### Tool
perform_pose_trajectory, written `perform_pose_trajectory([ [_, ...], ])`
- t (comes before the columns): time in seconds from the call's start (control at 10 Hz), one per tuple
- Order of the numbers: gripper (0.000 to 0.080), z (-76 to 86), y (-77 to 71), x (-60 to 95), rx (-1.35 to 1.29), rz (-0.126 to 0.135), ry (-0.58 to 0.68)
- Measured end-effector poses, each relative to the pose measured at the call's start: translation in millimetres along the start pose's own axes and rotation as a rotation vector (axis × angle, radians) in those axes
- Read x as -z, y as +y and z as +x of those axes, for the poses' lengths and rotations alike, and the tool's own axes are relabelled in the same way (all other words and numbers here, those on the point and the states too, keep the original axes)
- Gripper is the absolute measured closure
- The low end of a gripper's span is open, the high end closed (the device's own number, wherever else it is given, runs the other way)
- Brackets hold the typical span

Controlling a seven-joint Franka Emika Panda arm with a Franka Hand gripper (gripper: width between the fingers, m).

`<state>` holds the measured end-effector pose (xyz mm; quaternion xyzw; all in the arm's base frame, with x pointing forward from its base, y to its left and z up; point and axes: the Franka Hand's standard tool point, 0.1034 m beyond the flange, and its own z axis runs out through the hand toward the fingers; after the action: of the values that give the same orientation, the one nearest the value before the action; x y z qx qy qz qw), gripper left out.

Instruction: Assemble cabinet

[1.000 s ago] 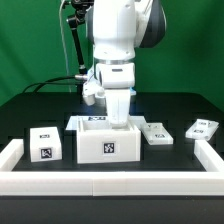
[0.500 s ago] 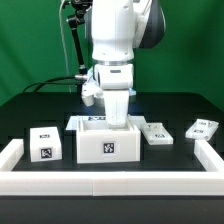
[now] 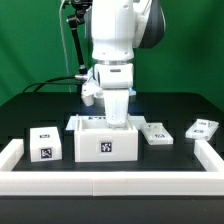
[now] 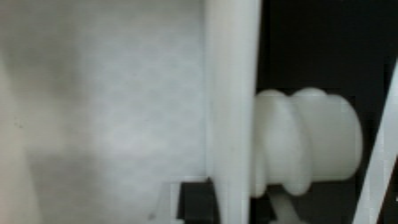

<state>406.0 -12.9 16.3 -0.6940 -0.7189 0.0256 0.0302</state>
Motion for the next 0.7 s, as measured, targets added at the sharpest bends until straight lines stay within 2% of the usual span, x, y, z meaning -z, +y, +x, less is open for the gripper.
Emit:
perform_pose_trajectory([
  [0.2,0.0760,0.9,4.3,0.6,-0.004,0.000,0.000],
  [0.5,0.0760,16.4,44.1,4.6,-0.012,-0.018,0.004],
  [0.7,0.0759,35.5,67.5,5.2,-0.011,-0.031,0.015],
])
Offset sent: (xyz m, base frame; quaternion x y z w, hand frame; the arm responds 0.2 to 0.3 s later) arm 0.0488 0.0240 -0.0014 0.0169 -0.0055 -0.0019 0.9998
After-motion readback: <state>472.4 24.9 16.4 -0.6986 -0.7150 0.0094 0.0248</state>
